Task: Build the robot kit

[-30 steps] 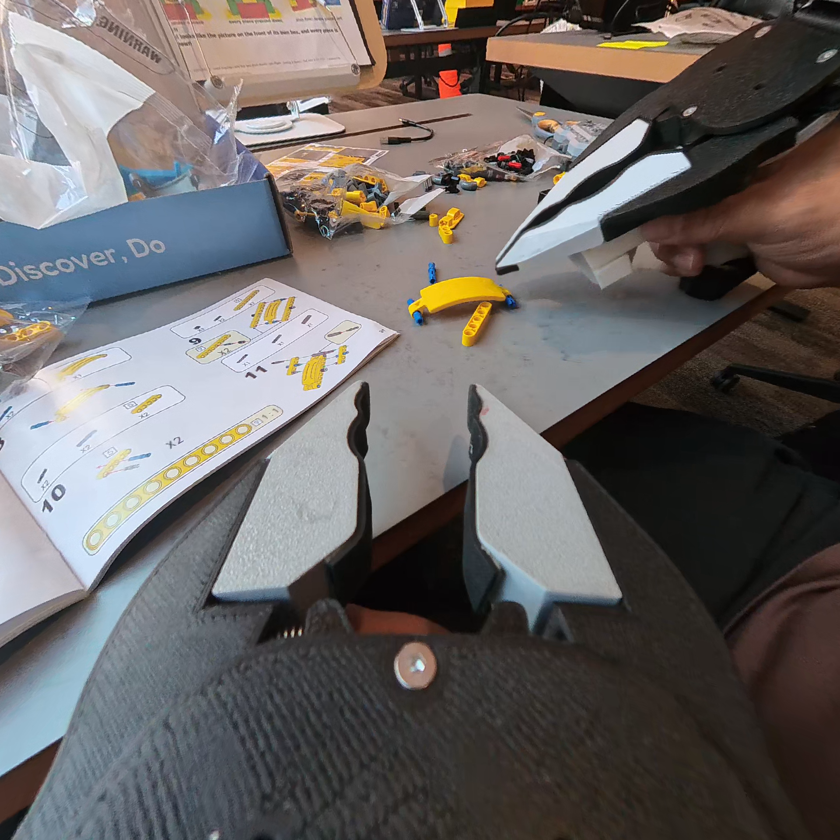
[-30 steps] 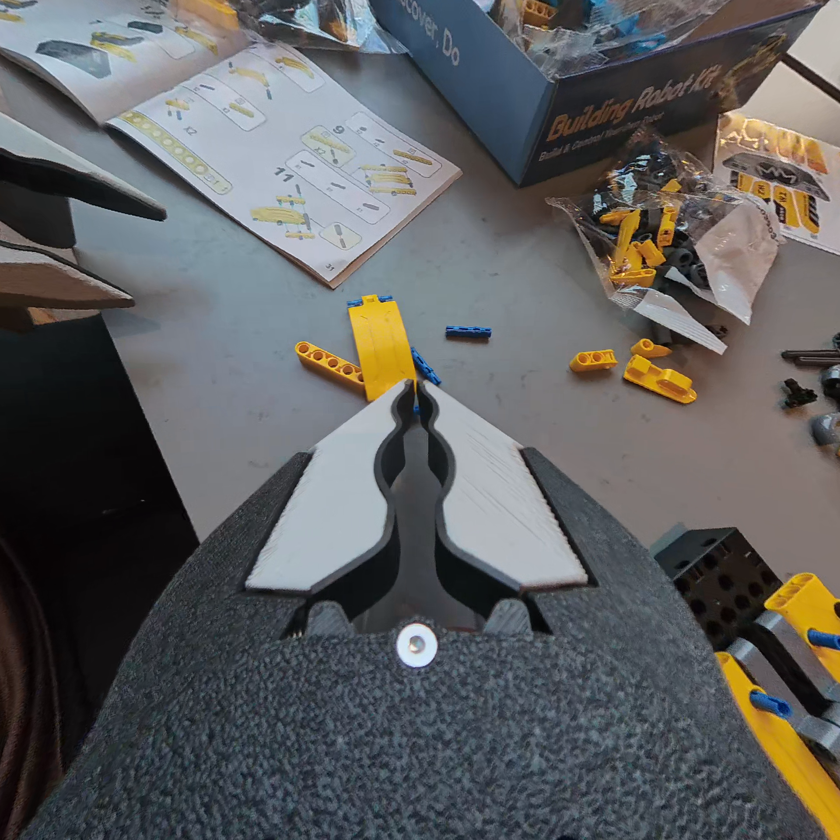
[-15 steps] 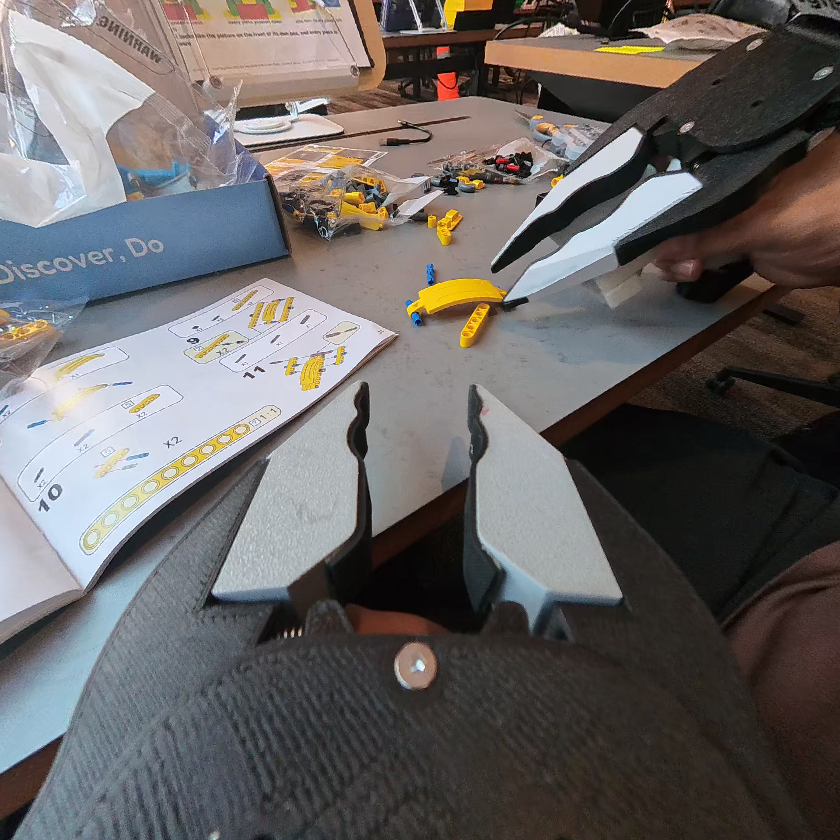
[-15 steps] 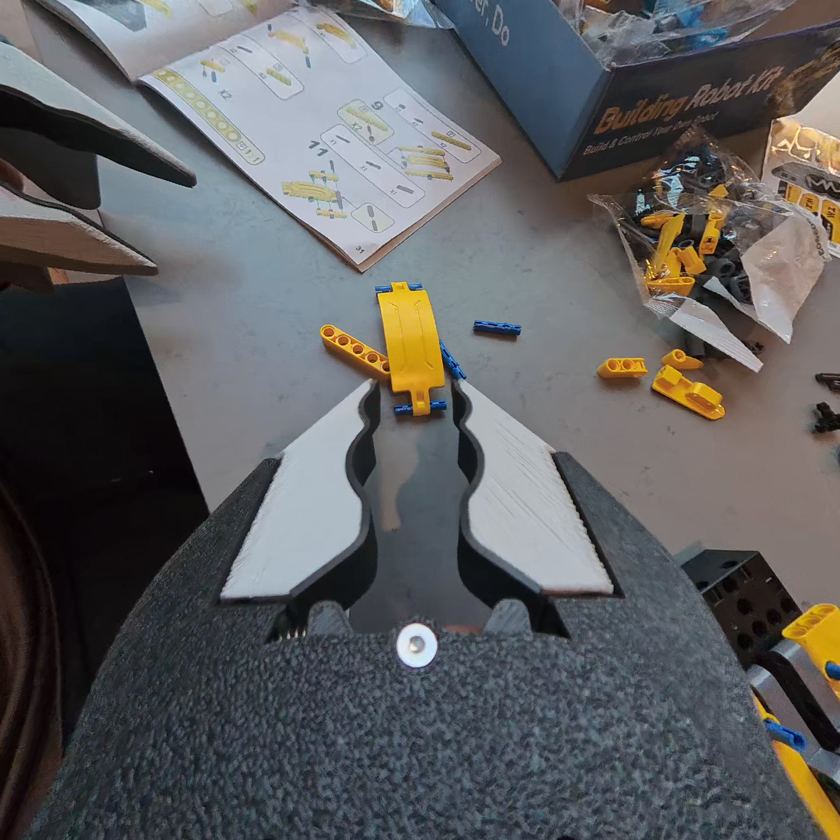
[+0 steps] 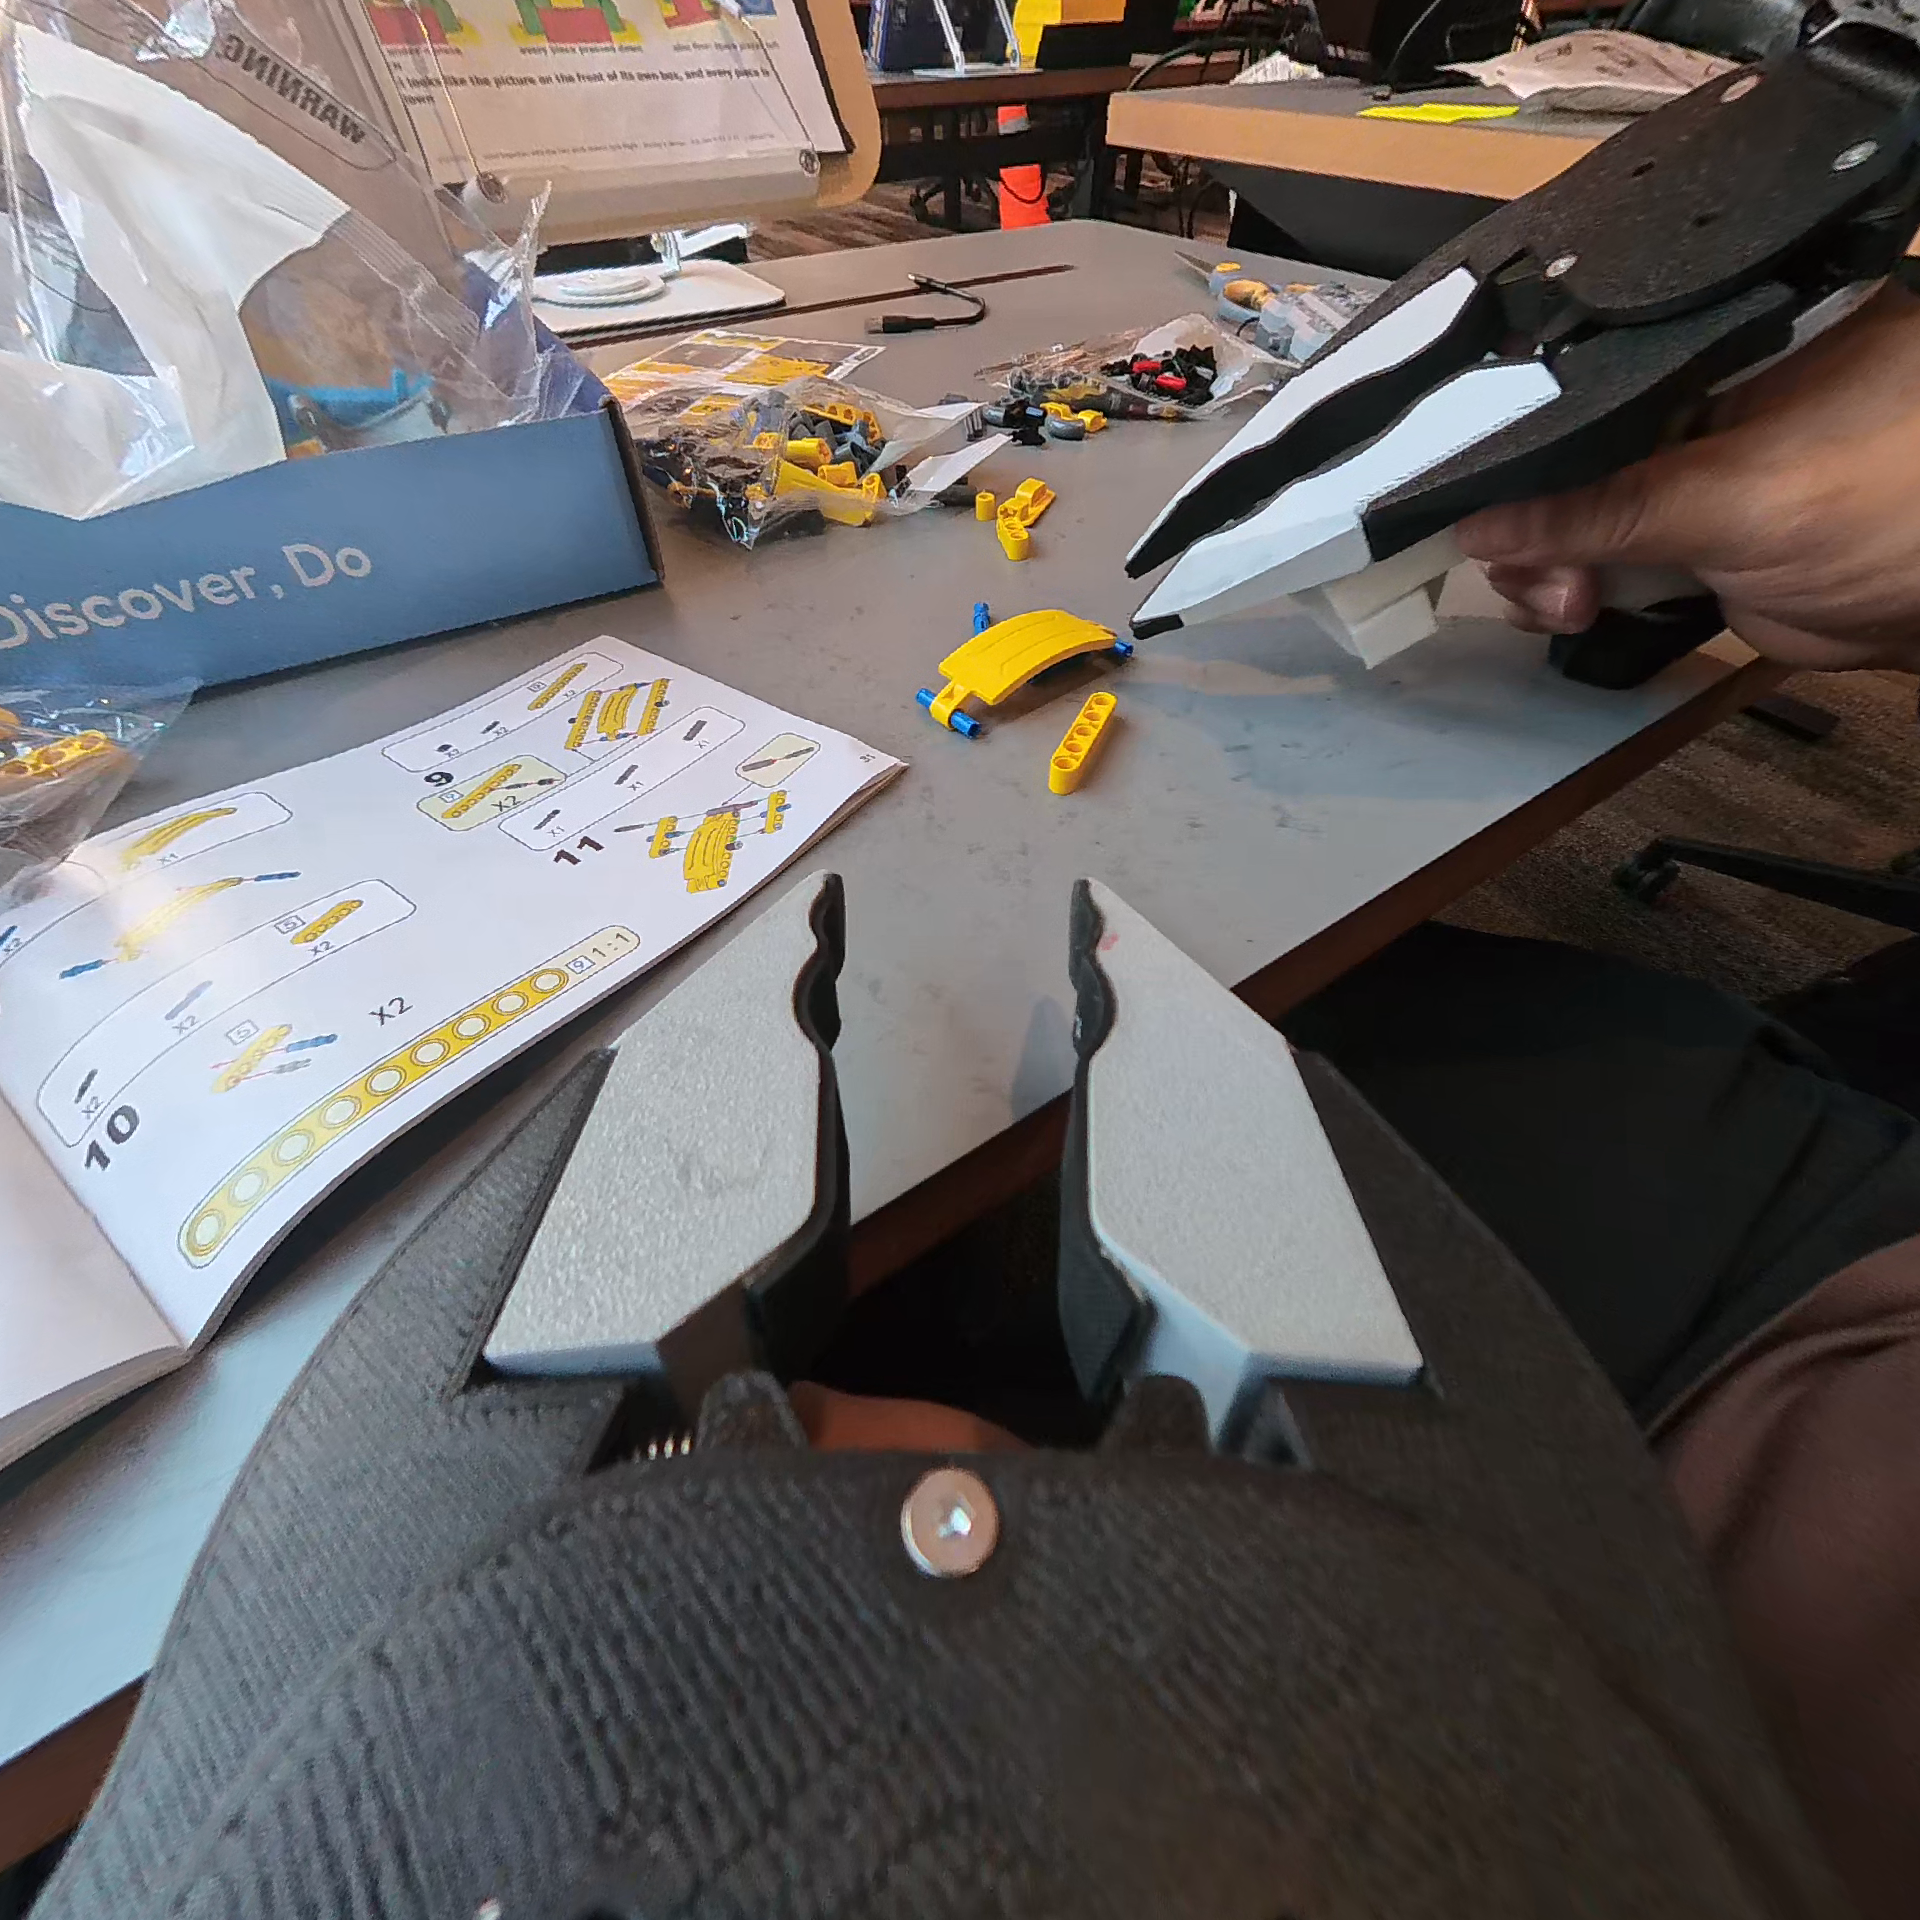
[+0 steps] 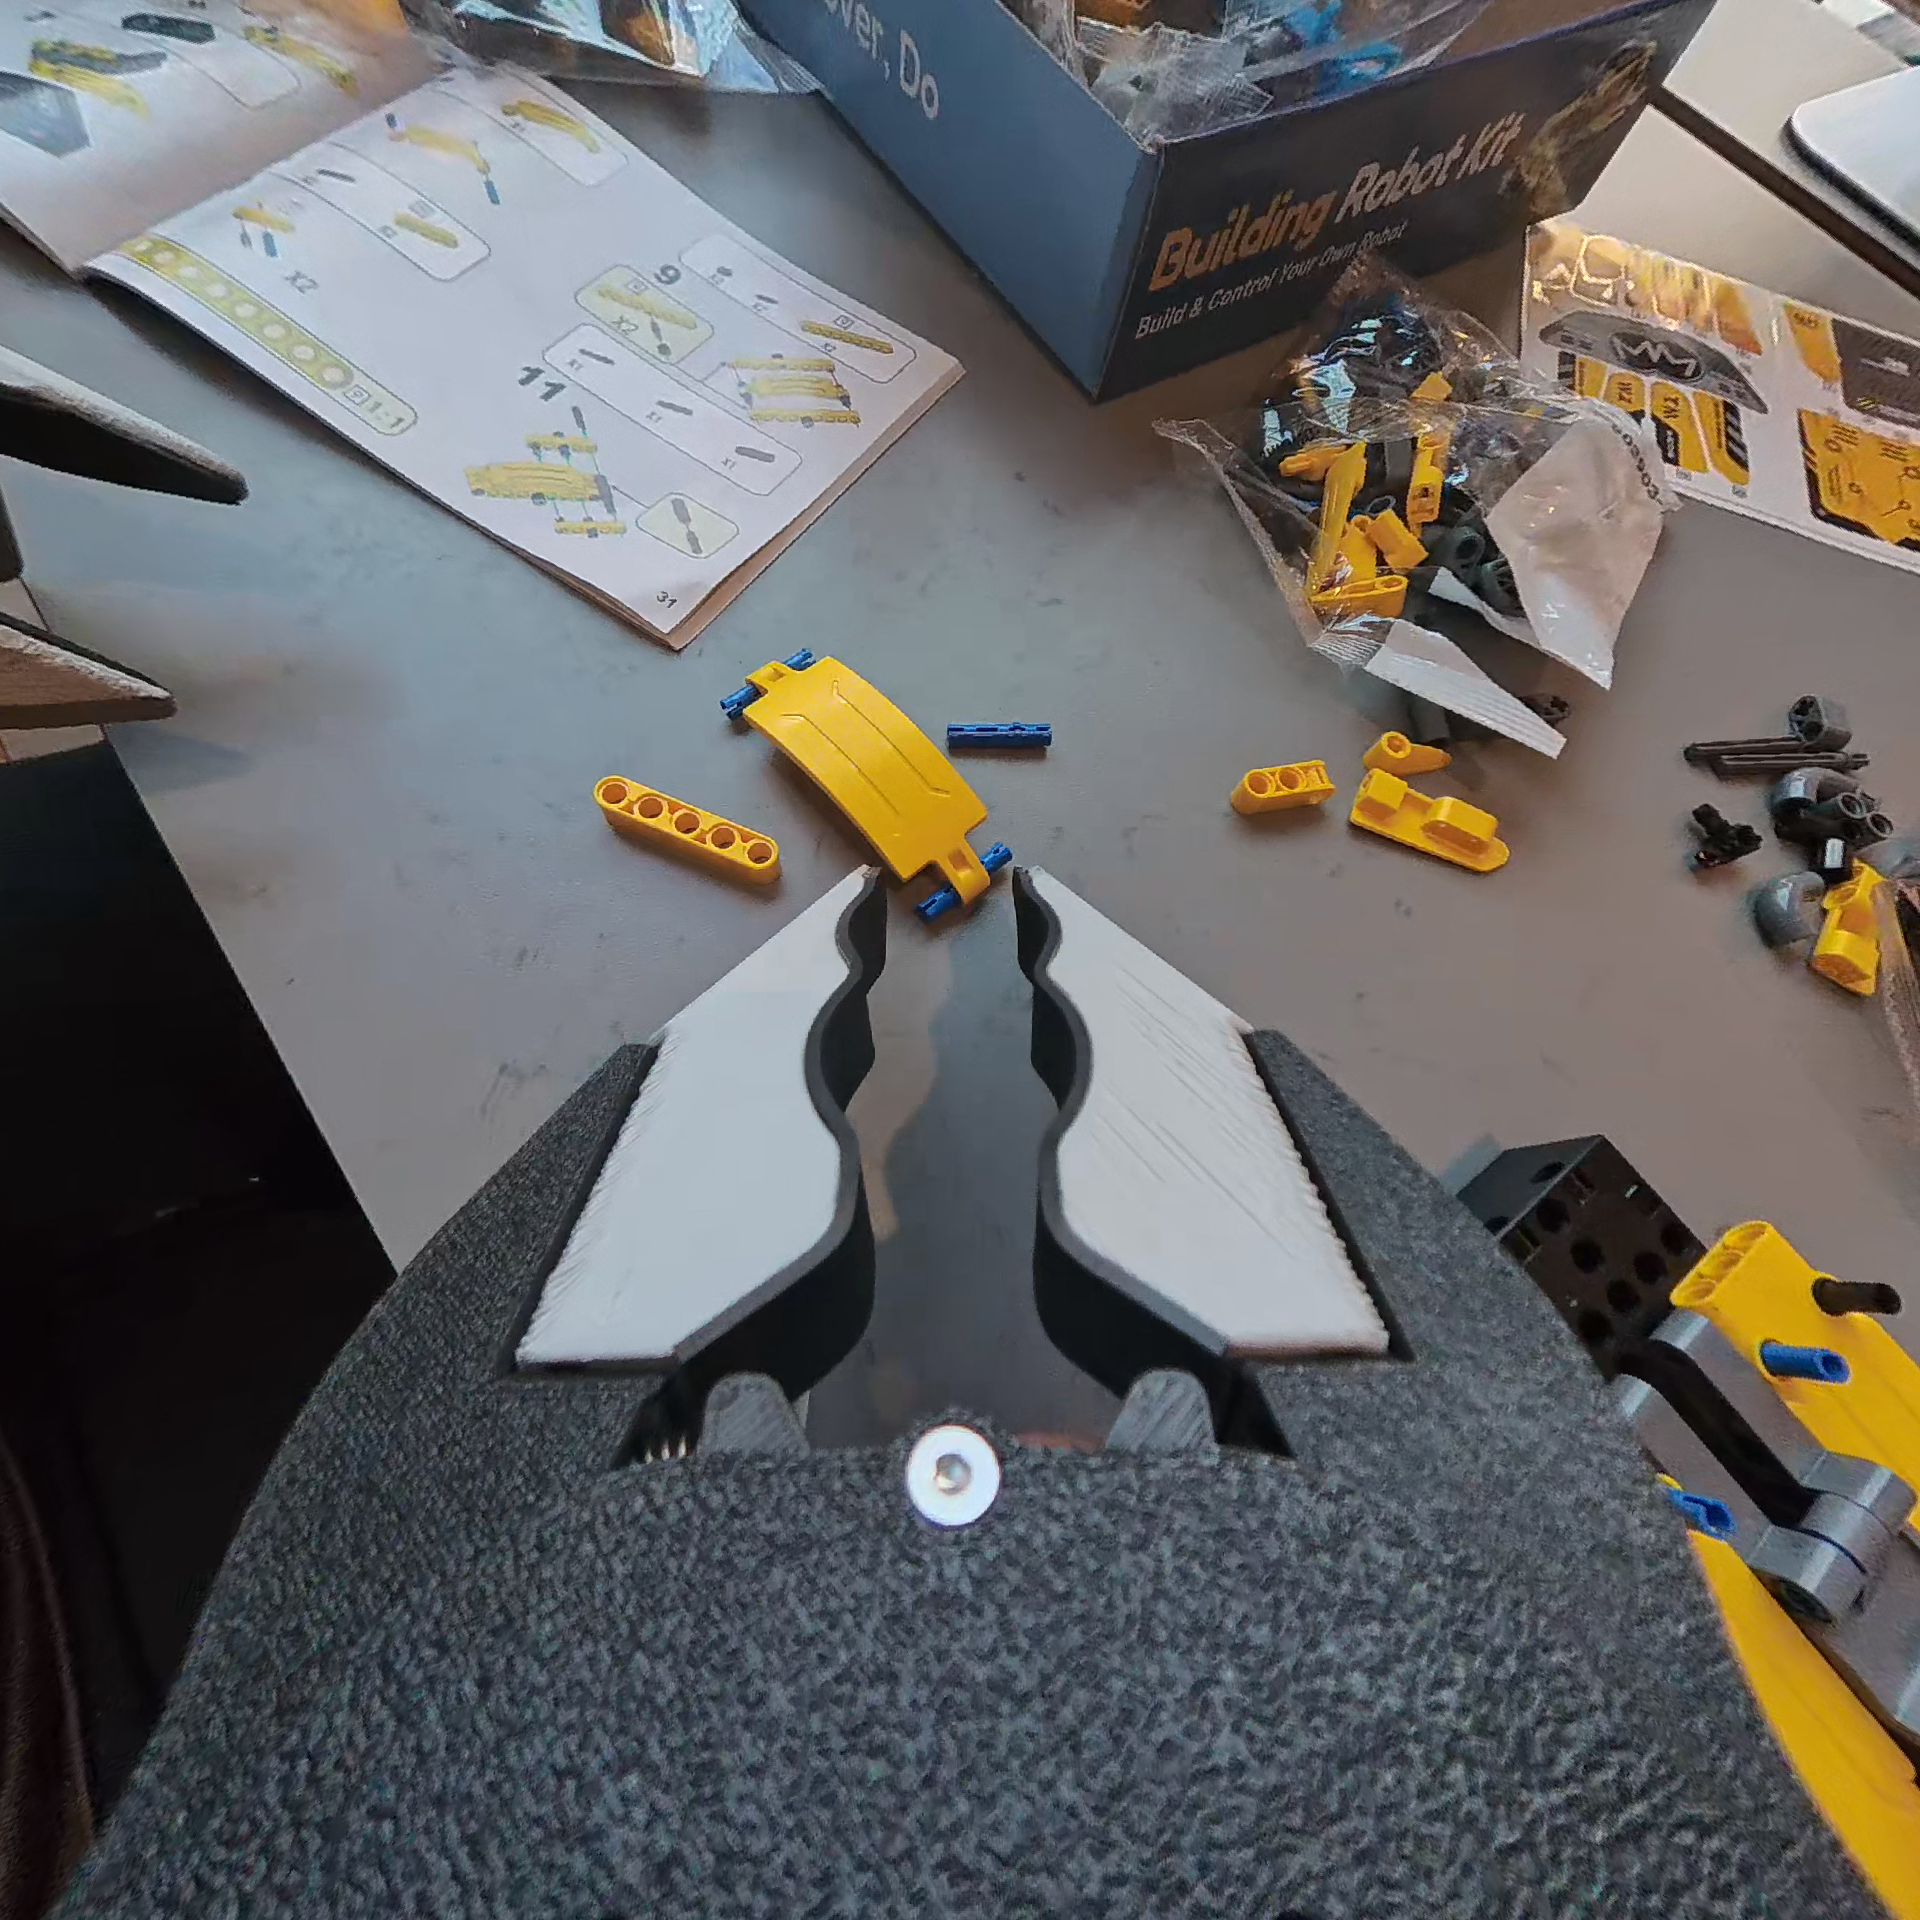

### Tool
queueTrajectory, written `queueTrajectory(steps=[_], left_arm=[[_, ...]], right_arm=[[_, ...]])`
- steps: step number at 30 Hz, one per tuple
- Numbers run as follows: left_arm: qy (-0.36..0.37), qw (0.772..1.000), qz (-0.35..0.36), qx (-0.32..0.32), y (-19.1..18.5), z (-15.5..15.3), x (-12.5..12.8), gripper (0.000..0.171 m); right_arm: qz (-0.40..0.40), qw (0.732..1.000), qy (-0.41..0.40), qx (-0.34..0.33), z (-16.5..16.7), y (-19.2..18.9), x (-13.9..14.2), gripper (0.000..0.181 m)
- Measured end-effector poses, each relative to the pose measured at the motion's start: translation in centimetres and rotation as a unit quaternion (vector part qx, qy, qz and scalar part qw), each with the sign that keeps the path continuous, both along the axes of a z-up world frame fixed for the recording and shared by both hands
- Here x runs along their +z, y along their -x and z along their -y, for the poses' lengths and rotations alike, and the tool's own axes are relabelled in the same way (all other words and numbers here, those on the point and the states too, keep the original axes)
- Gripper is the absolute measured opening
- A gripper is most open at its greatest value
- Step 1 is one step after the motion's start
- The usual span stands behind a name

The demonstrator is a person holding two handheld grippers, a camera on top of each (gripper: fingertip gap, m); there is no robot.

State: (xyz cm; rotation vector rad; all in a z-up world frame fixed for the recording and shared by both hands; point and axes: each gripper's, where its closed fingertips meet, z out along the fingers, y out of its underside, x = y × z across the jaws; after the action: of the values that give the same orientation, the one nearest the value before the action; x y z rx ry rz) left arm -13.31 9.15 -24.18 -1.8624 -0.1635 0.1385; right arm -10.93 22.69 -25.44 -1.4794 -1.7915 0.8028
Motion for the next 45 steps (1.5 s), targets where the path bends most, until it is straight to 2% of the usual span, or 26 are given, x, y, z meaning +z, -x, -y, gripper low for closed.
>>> queueTrajectory(steps=[45], left_arm=[[0.002,1.000,-0.017,-0.007,-0.7,-0.6,-0.1,0.039]], right_arm=[[-0.023,0.998,-0.045,0.035,1.3,-0.2,0.5,0.021]])
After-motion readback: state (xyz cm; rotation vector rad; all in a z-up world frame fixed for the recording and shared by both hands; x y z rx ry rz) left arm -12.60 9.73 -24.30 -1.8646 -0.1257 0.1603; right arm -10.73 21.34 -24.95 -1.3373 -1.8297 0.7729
